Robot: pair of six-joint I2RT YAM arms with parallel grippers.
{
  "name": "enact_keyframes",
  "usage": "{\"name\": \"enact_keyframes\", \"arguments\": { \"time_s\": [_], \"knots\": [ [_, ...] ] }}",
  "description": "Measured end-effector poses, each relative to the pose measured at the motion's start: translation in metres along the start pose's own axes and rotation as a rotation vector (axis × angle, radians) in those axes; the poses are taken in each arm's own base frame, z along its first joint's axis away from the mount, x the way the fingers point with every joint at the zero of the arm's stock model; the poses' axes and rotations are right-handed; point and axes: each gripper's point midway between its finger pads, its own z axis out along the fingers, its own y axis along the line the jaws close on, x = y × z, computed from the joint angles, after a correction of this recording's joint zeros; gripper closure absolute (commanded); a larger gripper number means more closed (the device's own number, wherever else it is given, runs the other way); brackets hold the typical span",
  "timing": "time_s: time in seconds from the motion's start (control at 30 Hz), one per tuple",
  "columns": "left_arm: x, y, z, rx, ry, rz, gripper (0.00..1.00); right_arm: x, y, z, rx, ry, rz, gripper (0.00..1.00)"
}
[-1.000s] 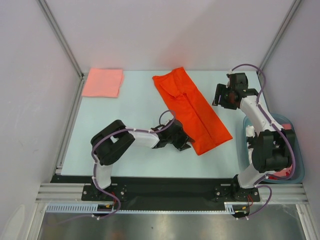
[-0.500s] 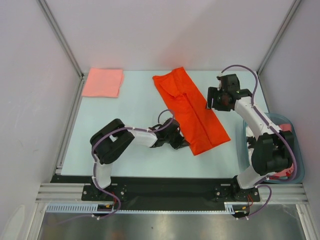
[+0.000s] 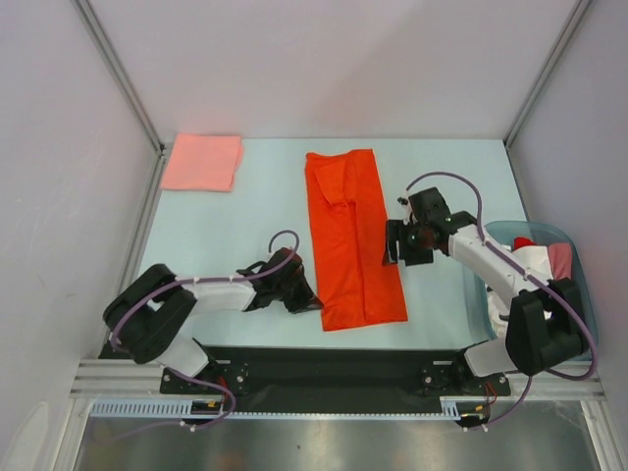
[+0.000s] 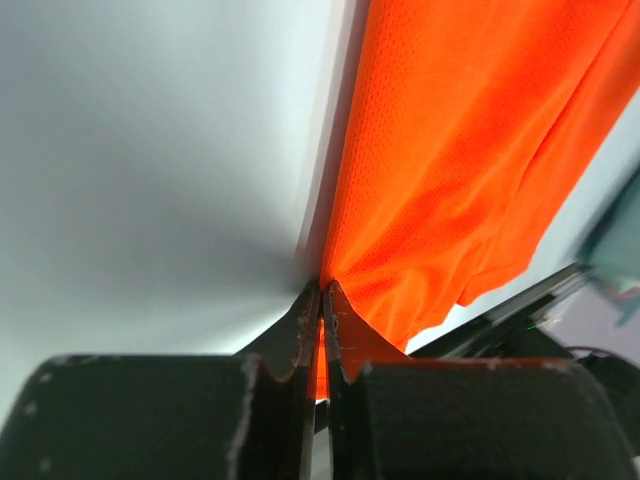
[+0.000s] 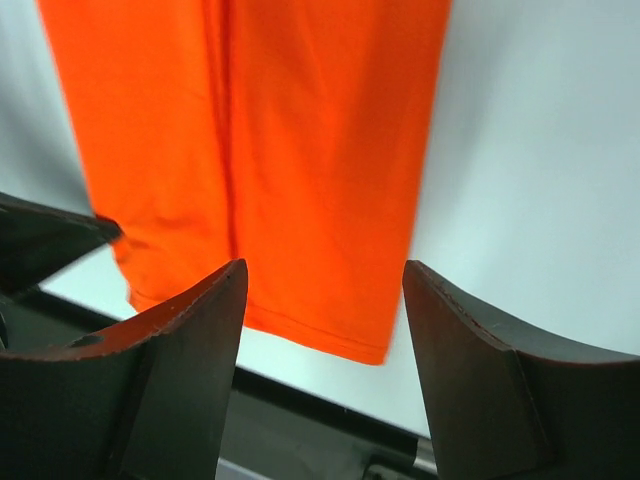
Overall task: Fold and stack the t-shirts
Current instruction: Fold the tshirt
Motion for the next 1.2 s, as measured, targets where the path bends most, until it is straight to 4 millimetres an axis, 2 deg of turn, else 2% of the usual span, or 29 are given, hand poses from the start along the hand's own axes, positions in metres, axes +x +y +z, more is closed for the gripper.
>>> {"name": "enact_keyframes", "arguments": {
  "time_s": [0.03, 0.07, 0.1, 0.17, 0.27, 0.33, 0.4, 0.5, 0.7, 0.77, 0.97, 1.1, 1.2],
  "knots": [
    [0.002, 0.007, -0.006, -0.006, 0.000, 0.011, 0.87, 0.012, 0.001, 0.001, -0.009, 0.024, 0.006, 0.31],
    [0.004, 0.014, -0.012, -0.017, 0.000, 0.022, 0.75, 0.023, 0.000, 0.002, -0.018, 0.046, 0.014, 0.31],
    [0.006, 0.022, -0.017, -0.028, 0.000, 0.034, 0.70, 0.032, 0.000, 0.003, -0.028, 0.061, 0.024, 0.31],
    [0.006, 0.027, -0.028, -0.038, -0.009, 0.057, 0.59, 0.055, -0.001, 0.004, -0.043, 0.106, 0.049, 0.31],
    [0.006, 0.036, -0.040, -0.072, -0.022, 0.105, 0.47, 0.082, -0.001, 0.002, -0.069, 0.155, 0.080, 0.36],
    [0.007, 0.040, -0.047, -0.090, -0.023, 0.132, 0.43, 0.093, 0.000, -0.001, -0.079, 0.179, 0.107, 0.39],
    [0.008, 0.045, -0.052, -0.102, -0.020, 0.158, 0.43, 0.094, 0.002, -0.004, -0.089, 0.182, 0.139, 0.45],
    [0.014, 0.047, -0.055, -0.082, 0.005, 0.180, 0.44, 0.097, 0.002, -0.006, -0.108, 0.193, 0.230, 0.48],
    [0.034, 0.033, -0.046, 0.036, 0.107, 0.179, 0.44, 0.138, -0.013, 0.004, -0.082, 0.300, 0.388, 0.52],
    [0.039, 0.027, -0.043, 0.070, 0.134, 0.174, 0.42, 0.147, -0.015, 0.006, -0.073, 0.323, 0.407, 0.54],
    [0.048, 0.021, -0.044, 0.140, 0.159, 0.134, 0.32, 0.145, -0.015, 0.010, -0.080, 0.308, 0.417, 0.61],
    [0.050, 0.021, -0.046, 0.161, 0.156, 0.104, 0.34, 0.150, -0.017, 0.017, -0.084, 0.319, 0.424, 0.62],
    [0.050, 0.022, -0.045, 0.154, 0.160, 0.087, 0.39, 0.154, -0.014, 0.019, -0.097, 0.338, 0.441, 0.62]
  ]
}}
